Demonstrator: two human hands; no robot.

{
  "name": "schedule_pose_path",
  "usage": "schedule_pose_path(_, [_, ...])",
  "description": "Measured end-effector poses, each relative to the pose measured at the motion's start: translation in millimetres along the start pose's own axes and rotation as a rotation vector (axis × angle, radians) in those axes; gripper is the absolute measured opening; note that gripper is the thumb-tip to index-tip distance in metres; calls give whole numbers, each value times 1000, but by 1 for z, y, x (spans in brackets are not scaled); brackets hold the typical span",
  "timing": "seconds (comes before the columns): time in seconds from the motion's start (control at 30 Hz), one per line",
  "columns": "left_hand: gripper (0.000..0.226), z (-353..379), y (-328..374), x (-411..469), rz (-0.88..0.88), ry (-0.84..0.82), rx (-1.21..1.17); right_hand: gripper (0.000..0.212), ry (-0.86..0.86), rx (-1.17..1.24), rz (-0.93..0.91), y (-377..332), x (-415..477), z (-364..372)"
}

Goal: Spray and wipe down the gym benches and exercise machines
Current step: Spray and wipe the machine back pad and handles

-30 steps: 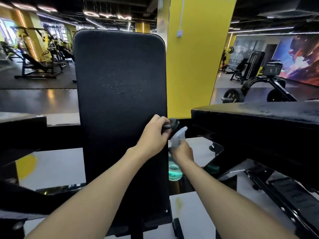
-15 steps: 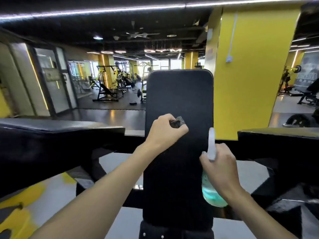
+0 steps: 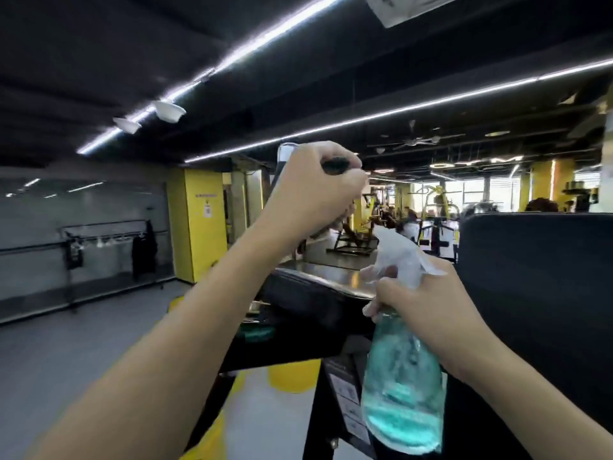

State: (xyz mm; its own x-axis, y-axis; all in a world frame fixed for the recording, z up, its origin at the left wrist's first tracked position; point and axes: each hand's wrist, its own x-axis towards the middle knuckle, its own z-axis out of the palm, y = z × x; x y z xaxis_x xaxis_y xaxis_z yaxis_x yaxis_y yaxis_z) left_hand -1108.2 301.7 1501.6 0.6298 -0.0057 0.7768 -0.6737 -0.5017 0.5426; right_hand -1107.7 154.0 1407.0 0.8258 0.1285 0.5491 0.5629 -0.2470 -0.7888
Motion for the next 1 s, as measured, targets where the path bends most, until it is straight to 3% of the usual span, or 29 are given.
schedule_pose_path(0.1, [15,-57,-1,11,-112,137,-107,13,-159,-45,-59,-28,5,13])
schedule_pose_path(0.17, [17,-84,-10,18,-209,156,-138,18,-231,-26,-93,-43,5,20])
schedule_pose_path(0.33, [41,-101,-29,16,-416,-115,-58,10,-244,-99,-116,-60,10,36])
schedule_pose_path(0.43, [40,-96,-31,10,-435,-200,4,33,-269,-116,-125,-61,6,38])
schedule_pose_path(0.57, [41,-93,-31,6,-439,-202,10,33,-370,-186,-139,-56,-8,38])
schedule_pose_path(0.7, [48,-91,-29,2,-458,-159,16,48,-373,-190,-130,-49,-14,46])
schedule_pose_path(0.77, [47,-89,-26,-1,-467,-120,7,43,-359,-205,-130,-46,-14,48])
schedule_pose_path(0.83, [37,-82,-23,-4,-418,-41,64,38,-352,-194,-108,-40,-12,49])
schedule_pose_path(0.93, [15,-65,-15,-13,-138,154,385,13,-385,-167,-66,-32,-11,43])
schedule_pose_path(1.0, [9,-47,-2,-21,16,170,421,18,-384,-166,-32,-27,-8,35])
